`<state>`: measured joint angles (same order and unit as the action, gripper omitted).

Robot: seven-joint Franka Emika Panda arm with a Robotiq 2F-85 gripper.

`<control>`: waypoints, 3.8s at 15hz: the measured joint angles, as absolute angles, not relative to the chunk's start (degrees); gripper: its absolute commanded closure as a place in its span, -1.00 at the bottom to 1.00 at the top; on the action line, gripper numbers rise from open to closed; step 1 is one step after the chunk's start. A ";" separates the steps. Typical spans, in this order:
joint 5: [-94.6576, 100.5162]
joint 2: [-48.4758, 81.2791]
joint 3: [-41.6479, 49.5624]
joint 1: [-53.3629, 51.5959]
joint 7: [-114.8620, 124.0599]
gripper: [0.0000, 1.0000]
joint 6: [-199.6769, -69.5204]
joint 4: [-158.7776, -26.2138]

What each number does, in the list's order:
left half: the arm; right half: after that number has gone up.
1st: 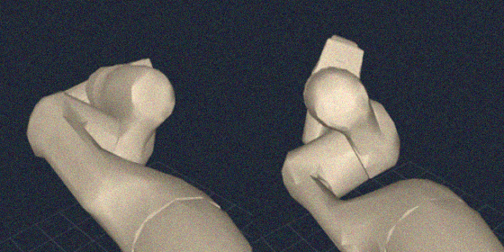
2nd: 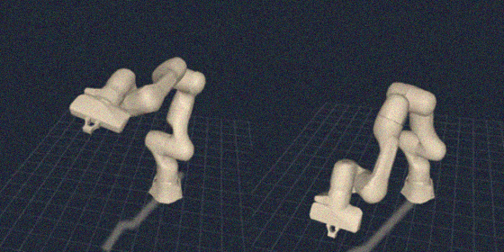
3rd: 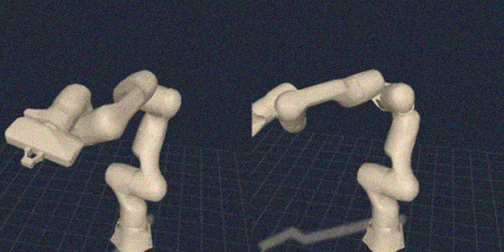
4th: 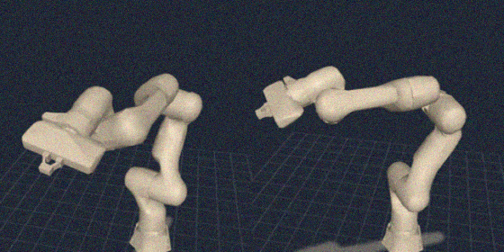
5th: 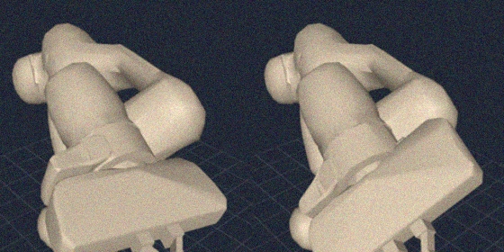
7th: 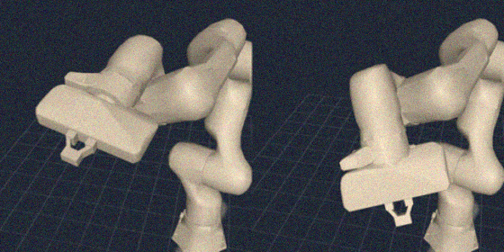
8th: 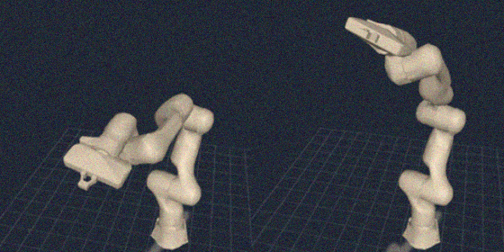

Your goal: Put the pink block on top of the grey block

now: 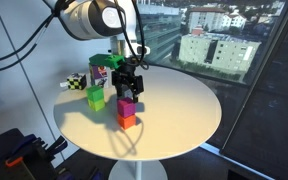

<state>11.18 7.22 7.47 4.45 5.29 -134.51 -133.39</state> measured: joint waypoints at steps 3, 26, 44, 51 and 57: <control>11.18 8.24 7.48 4.46 5.74 -1.00 -134.51 -133.26; 11.83 5.54 6.43 3.64 7.48 0.42 -126.11 -129.72; 11.83 10.34 4.21 1.33 7.48 0.42 -122.80 -120.21; 11.83 13.76 4.01 0.19 7.48 0.42 -122.70 -117.03; 11.83 14.67 3.31 -0.44 7.48 0.42 -121.53 -115.71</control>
